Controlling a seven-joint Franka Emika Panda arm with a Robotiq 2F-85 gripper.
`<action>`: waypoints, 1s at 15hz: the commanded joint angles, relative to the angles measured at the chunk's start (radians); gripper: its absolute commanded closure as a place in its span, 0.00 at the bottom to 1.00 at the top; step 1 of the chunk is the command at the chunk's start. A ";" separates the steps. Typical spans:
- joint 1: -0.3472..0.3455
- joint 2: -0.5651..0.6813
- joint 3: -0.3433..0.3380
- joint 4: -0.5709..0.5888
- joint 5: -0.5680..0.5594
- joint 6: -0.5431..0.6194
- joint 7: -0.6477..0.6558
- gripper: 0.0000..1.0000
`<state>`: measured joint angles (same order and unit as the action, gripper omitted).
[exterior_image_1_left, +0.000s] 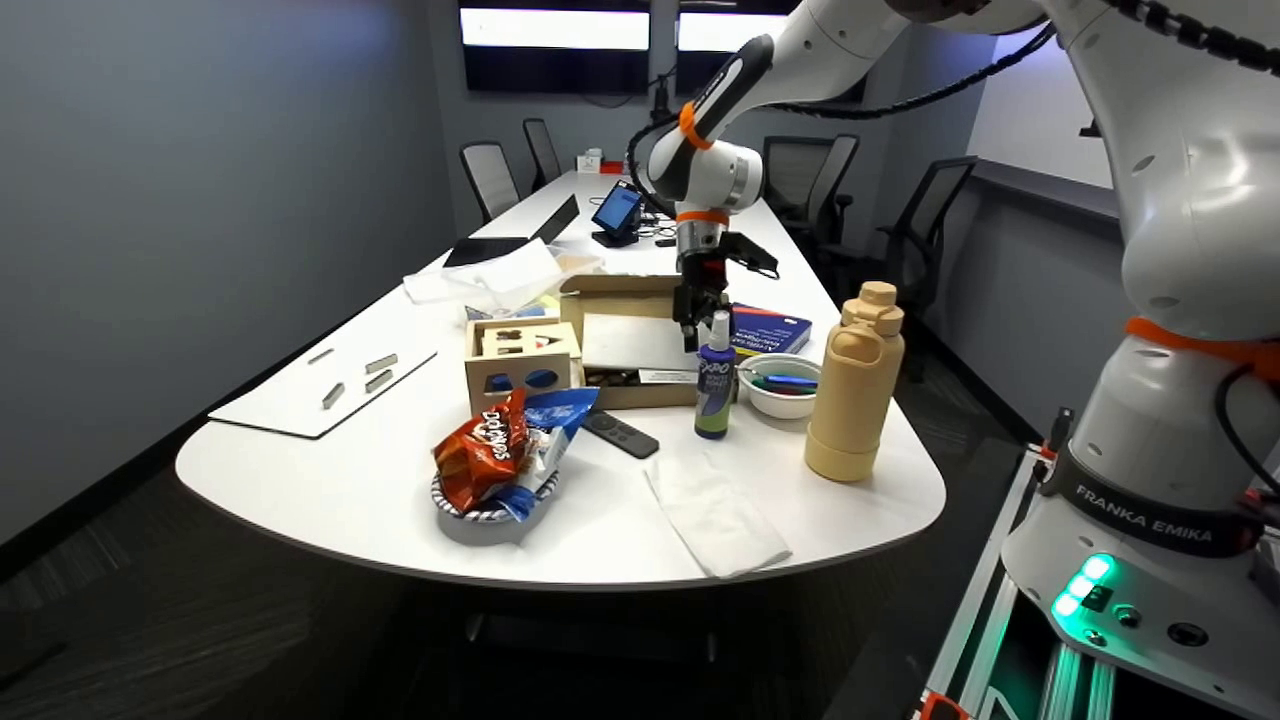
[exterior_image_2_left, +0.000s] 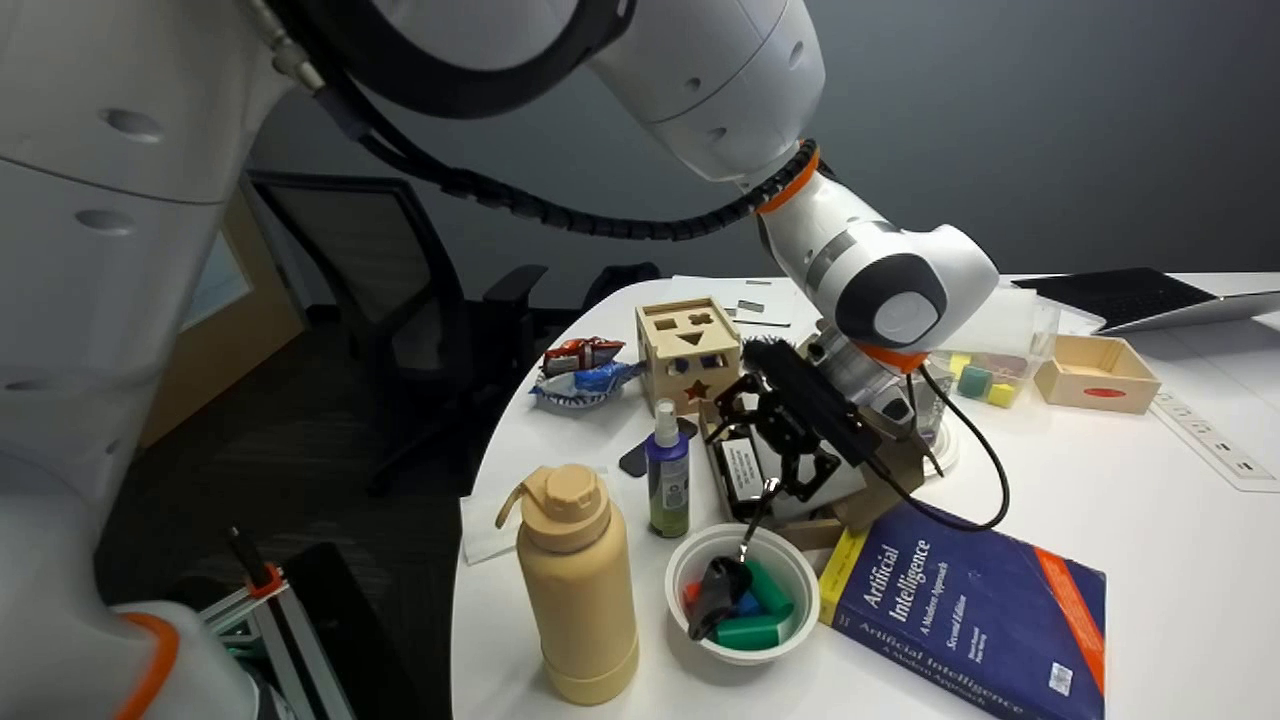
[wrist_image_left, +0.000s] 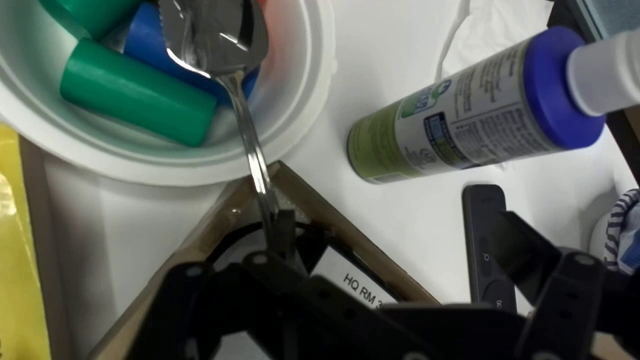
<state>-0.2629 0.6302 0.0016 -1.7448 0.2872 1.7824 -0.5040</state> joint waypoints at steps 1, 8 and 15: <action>-0.026 0.034 0.017 0.059 0.020 -0.042 -0.034 0.00; -0.047 0.036 0.017 0.091 0.027 -0.046 -0.056 0.00; -0.067 0.034 0.013 0.111 0.027 -0.100 -0.072 0.00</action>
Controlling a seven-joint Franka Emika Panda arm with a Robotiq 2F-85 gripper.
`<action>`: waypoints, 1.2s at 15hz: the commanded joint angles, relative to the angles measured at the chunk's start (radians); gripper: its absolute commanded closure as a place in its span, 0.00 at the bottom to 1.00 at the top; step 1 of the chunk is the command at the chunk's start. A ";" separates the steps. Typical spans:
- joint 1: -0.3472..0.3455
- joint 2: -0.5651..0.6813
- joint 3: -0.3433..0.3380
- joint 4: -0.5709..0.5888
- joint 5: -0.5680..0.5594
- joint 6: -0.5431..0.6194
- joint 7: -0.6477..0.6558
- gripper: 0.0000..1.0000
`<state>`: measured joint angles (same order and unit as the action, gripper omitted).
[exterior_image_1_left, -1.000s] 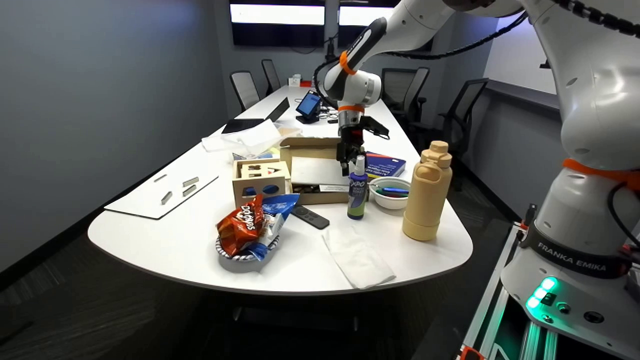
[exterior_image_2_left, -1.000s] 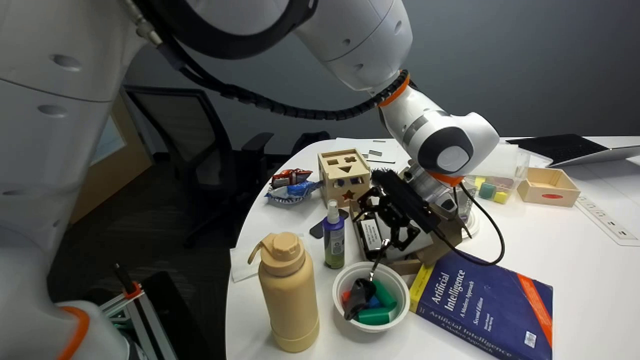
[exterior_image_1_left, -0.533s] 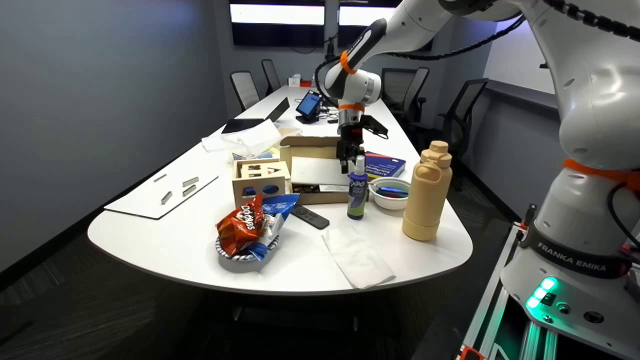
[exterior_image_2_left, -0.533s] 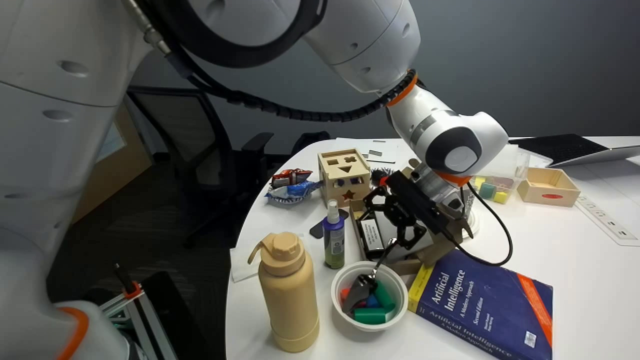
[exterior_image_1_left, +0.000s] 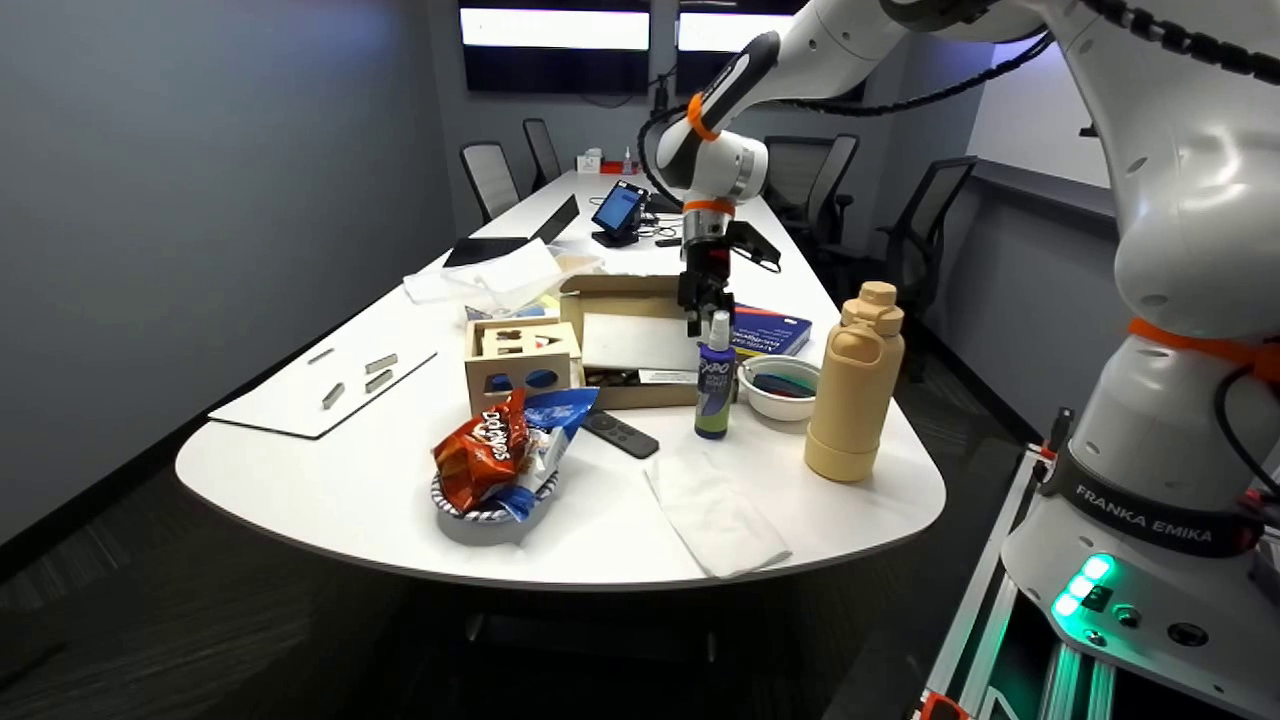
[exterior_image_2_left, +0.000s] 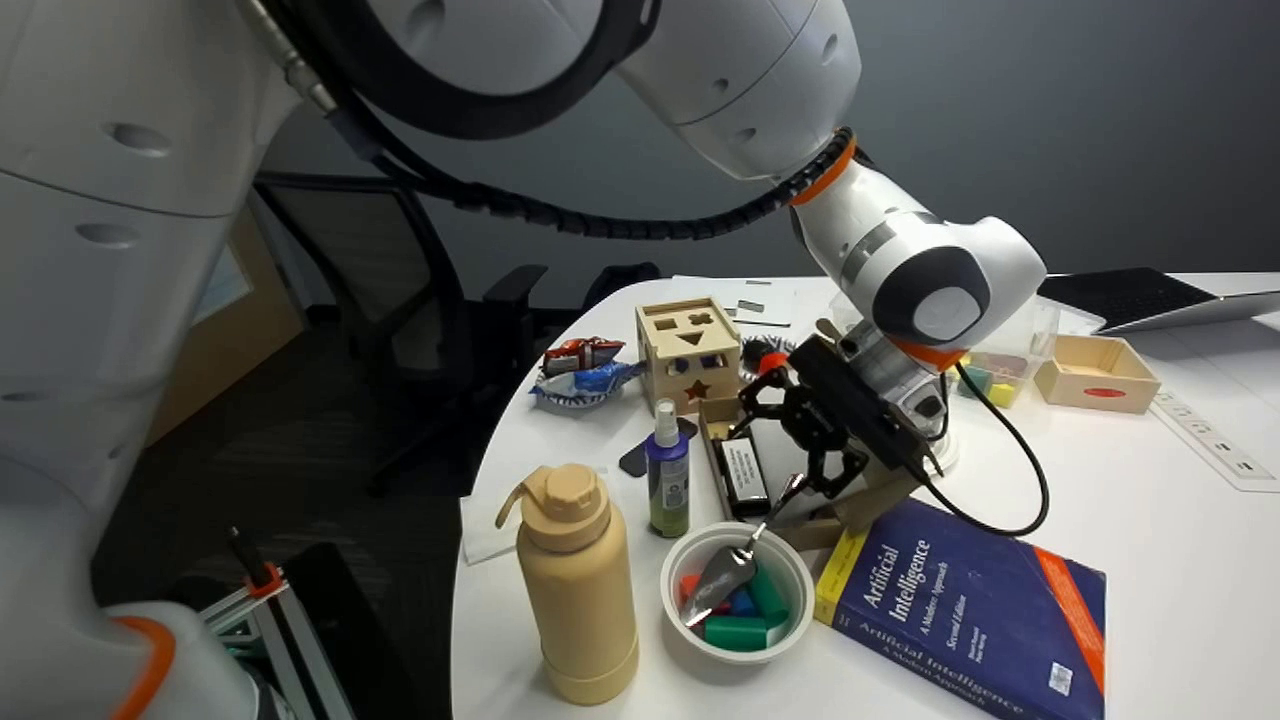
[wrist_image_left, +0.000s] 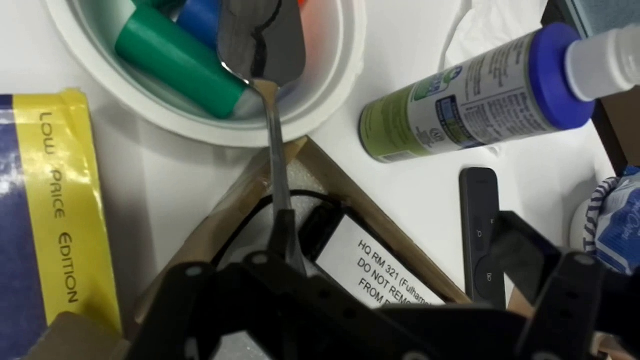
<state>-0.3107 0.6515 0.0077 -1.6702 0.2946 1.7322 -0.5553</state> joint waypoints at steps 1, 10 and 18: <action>-0.020 0.011 0.005 0.032 0.021 -0.043 -0.023 0.00; -0.028 0.047 0.009 0.040 0.048 -0.020 -0.030 0.00; -0.036 0.068 0.009 0.059 0.068 -0.022 -0.034 0.00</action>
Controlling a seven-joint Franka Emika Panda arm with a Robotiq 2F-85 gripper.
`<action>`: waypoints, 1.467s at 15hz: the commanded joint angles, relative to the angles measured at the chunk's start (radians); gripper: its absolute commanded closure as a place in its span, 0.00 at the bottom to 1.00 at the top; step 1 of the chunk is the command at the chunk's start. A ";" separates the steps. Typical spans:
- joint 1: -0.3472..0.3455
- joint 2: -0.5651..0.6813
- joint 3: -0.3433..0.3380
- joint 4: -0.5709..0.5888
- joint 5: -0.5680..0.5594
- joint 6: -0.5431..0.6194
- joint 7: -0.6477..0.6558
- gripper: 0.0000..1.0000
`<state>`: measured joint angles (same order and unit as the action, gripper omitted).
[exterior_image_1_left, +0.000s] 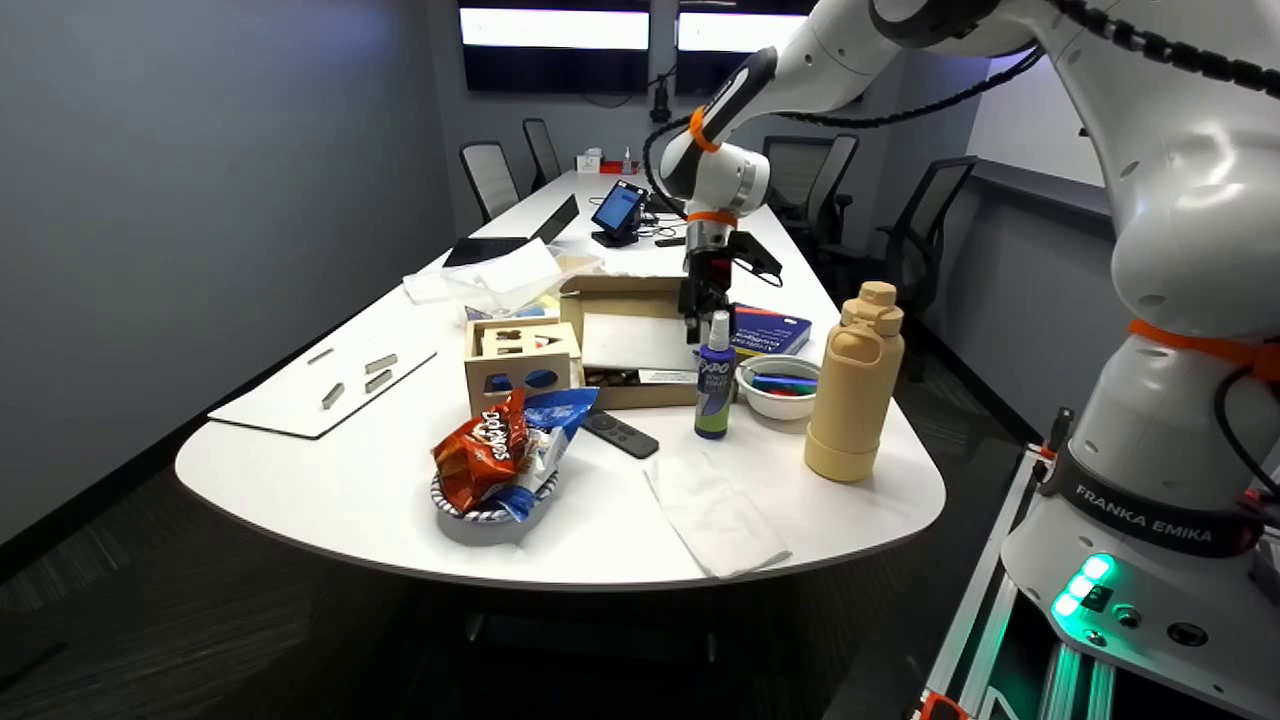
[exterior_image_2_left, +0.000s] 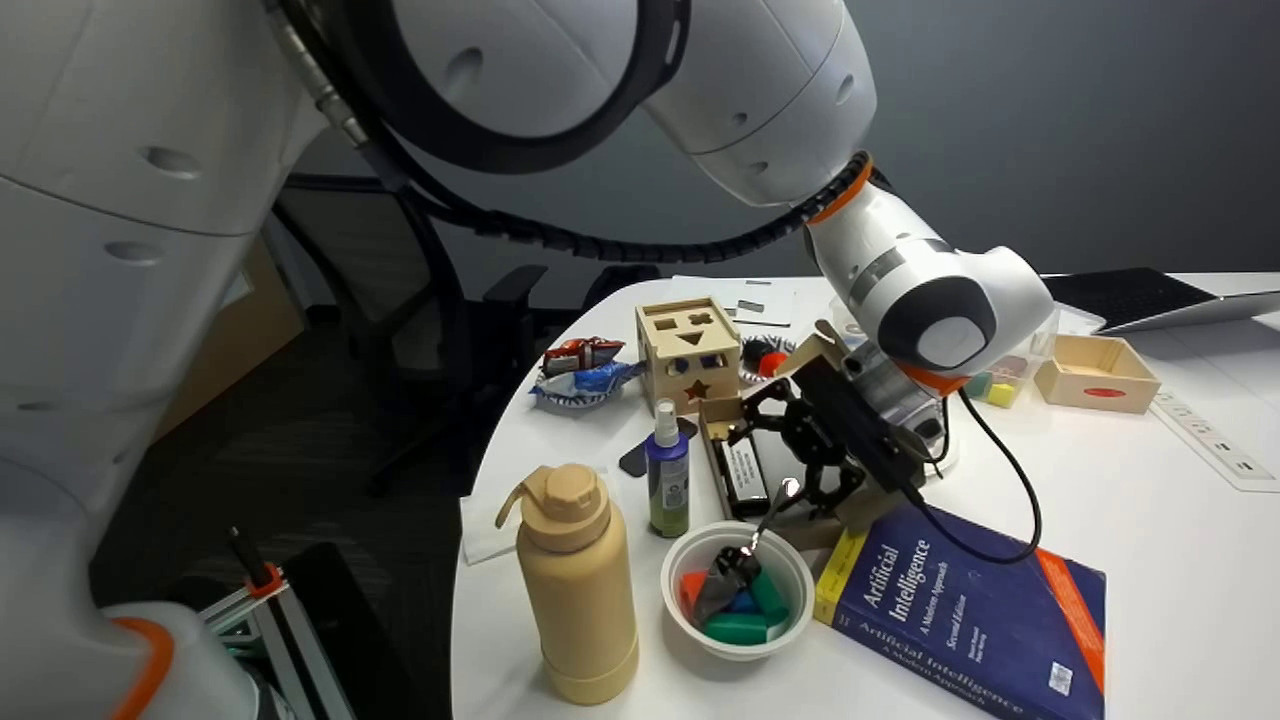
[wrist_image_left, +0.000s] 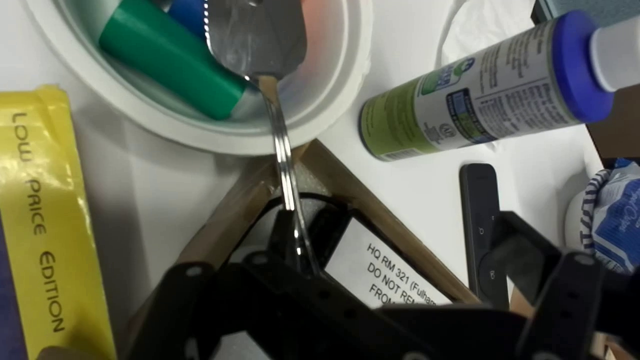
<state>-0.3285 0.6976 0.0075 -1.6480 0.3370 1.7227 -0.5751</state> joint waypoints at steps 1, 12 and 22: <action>-0.021 0.023 0.008 0.041 0.028 -0.014 -0.014 0.00; -0.034 0.044 0.005 0.071 0.032 -0.008 -0.006 0.00; -0.041 0.074 0.012 0.088 0.035 -0.021 -0.003 0.01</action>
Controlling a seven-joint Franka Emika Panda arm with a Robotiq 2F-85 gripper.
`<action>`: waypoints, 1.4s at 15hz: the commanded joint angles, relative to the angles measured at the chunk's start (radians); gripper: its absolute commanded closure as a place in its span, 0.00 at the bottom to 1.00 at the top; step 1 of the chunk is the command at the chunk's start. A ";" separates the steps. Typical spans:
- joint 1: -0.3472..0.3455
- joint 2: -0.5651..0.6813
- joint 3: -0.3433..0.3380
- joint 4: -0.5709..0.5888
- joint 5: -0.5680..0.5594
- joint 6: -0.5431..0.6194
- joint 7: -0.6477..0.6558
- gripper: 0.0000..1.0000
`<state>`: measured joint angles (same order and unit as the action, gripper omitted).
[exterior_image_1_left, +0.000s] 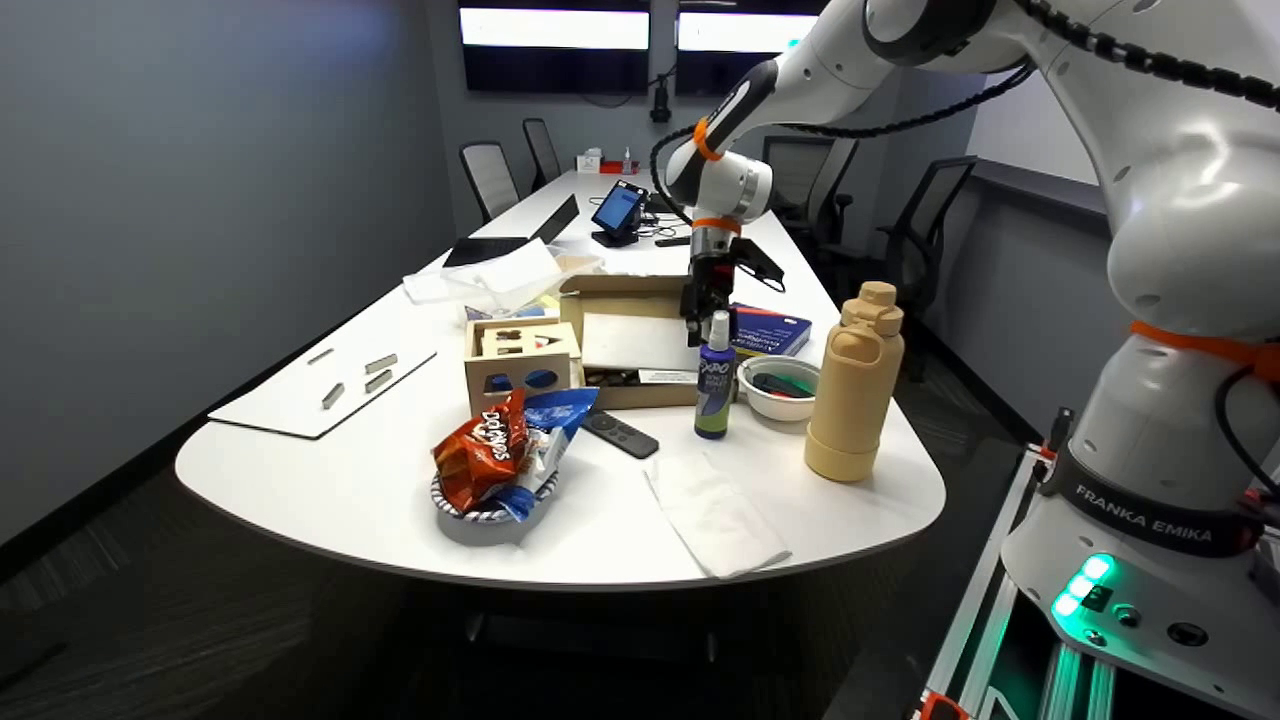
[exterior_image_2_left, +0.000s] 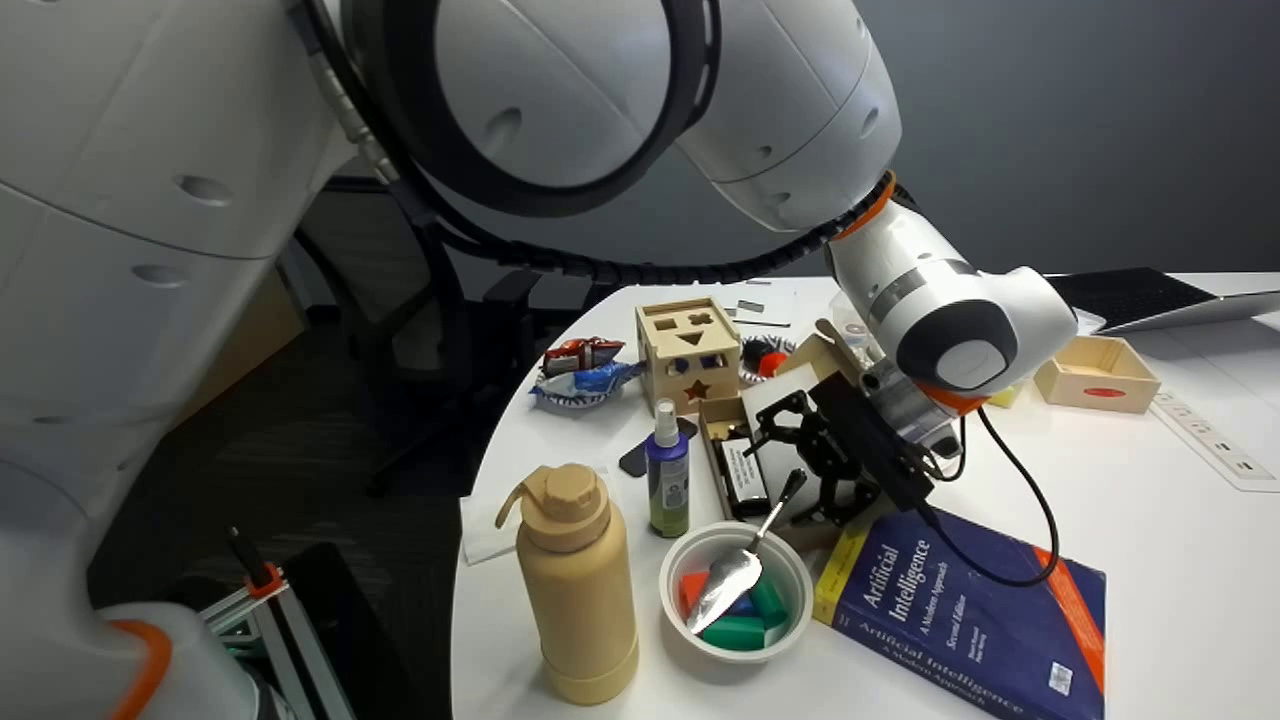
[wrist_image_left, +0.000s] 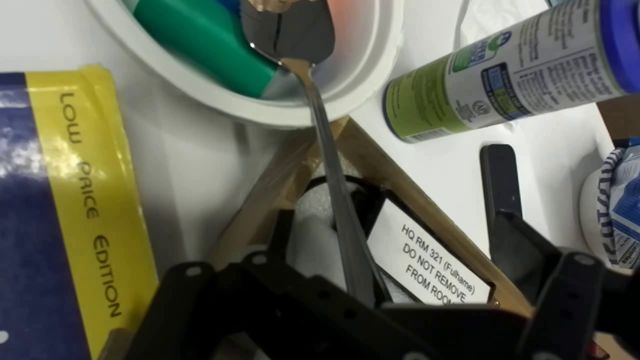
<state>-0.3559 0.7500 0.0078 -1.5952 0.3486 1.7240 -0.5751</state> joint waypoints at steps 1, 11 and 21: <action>-0.014 0.020 0.012 0.036 0.025 -0.022 -0.003 0.09; -0.017 0.018 0.011 0.050 0.040 -0.022 -0.002 0.36; -0.024 0.033 0.010 0.065 0.045 -0.032 0.004 0.89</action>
<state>-0.3647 0.7568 0.0084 -1.5695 0.3734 1.7235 -0.5750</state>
